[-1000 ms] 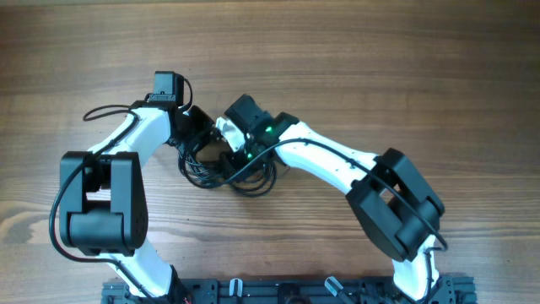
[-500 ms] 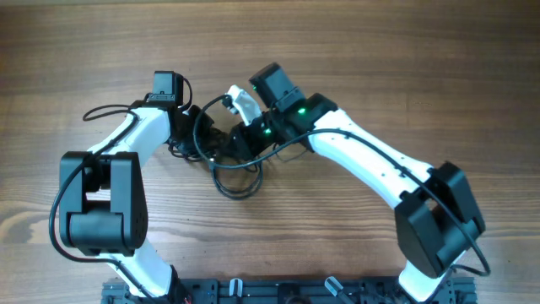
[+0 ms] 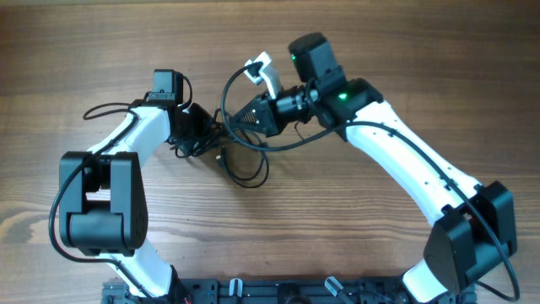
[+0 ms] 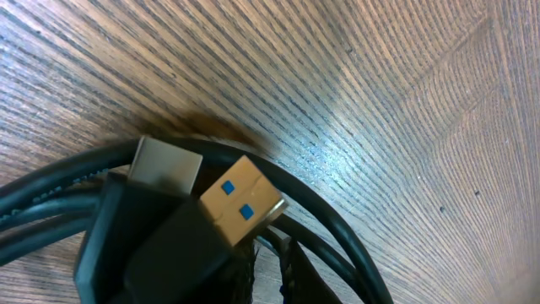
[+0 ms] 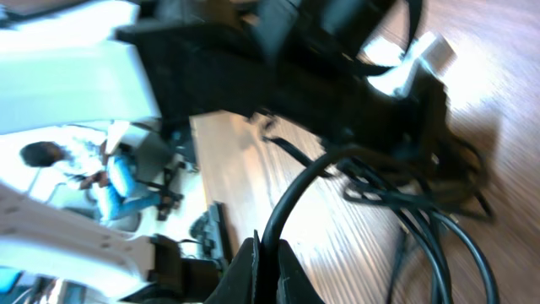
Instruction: Untangle cables
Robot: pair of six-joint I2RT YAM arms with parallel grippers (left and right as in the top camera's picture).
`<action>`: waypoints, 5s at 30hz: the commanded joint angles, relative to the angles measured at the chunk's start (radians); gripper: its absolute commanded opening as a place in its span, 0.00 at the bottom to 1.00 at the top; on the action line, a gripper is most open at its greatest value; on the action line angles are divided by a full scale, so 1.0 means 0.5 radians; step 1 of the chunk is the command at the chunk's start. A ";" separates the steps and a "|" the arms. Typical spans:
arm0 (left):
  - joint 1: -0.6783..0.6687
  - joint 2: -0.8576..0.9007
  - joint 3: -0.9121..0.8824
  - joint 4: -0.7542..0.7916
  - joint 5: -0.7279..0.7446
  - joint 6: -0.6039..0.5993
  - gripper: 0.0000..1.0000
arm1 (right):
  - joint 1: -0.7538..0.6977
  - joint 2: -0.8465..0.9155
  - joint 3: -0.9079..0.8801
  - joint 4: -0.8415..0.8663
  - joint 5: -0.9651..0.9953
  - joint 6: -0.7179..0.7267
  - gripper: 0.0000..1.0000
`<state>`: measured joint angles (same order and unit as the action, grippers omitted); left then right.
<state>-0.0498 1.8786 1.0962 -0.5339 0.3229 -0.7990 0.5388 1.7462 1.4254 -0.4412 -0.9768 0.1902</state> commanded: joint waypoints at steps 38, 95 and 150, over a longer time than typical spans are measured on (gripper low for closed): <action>0.005 0.032 0.005 -0.003 -0.056 -0.004 0.13 | -0.882 -0.089 0.051 0.246 -1.169 0.033 0.04; 0.004 -0.327 0.062 -0.124 -0.027 0.284 0.36 | -1.151 -0.189 -0.526 -0.655 1.048 0.143 0.44; -0.499 -0.413 0.060 0.079 -0.893 0.414 0.04 | -0.133 -0.230 -0.522 -0.164 1.190 0.687 0.56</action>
<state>-0.3359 1.6588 1.1179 -0.4877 -0.0902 -0.5880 0.4278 1.6257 1.1683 -0.5568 -0.3988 0.5350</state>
